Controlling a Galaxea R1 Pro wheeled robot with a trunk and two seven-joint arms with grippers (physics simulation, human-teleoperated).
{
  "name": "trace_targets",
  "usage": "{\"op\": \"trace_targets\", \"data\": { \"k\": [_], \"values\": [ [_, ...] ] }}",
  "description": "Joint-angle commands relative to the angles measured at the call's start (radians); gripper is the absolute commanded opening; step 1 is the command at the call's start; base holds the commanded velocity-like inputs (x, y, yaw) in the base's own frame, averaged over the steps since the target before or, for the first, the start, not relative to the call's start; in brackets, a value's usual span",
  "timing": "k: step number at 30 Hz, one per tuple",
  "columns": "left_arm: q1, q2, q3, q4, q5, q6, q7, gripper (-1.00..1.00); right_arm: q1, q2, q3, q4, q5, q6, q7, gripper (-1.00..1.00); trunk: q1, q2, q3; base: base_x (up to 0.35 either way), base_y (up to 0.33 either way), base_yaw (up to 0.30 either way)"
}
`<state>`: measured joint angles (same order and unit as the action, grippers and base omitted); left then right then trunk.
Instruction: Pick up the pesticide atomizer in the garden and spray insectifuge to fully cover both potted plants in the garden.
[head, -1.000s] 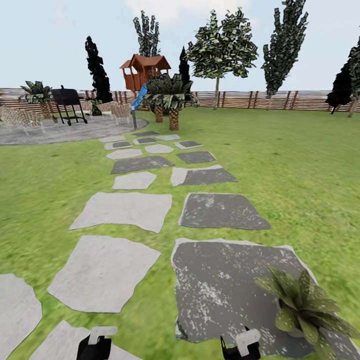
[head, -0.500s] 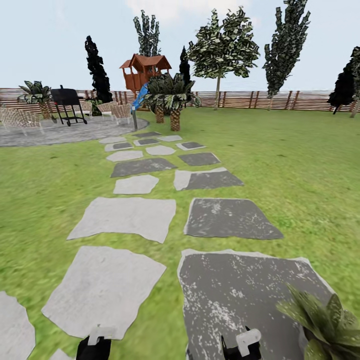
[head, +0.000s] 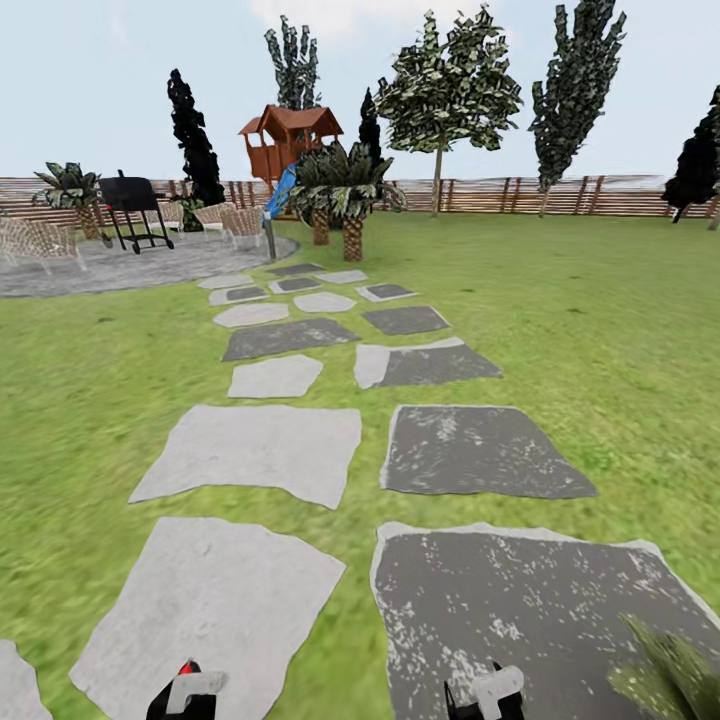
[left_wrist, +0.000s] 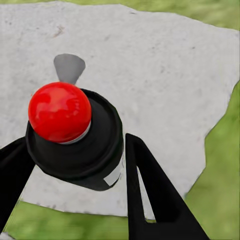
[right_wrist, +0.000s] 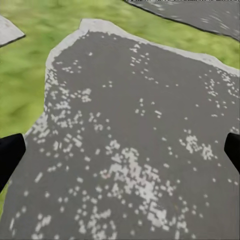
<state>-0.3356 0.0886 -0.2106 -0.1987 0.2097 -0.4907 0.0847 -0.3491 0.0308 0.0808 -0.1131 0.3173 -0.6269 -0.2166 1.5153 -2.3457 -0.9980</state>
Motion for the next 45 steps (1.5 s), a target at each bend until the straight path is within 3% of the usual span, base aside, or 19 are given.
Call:
{"op": "trace_targets", "data": {
  "k": [1,45],
  "values": [
    [0.002,0.0,-0.009,0.0,0.005,-0.002,0.006,-1.0,-0.001,0.0,0.008,0.001,0.003,-0.001,-0.01,1.0,0.0,0.0,-0.001,0.309,0.144,0.0],
    [0.009,-0.008,-0.016,-0.001,-0.003,-0.002,-0.004,-1.0,-0.001,0.0,0.008,0.003,0.005,-0.001,-0.009,1.0,0.0,0.0,-0.001,0.31,0.123,0.0]
  ]
}}
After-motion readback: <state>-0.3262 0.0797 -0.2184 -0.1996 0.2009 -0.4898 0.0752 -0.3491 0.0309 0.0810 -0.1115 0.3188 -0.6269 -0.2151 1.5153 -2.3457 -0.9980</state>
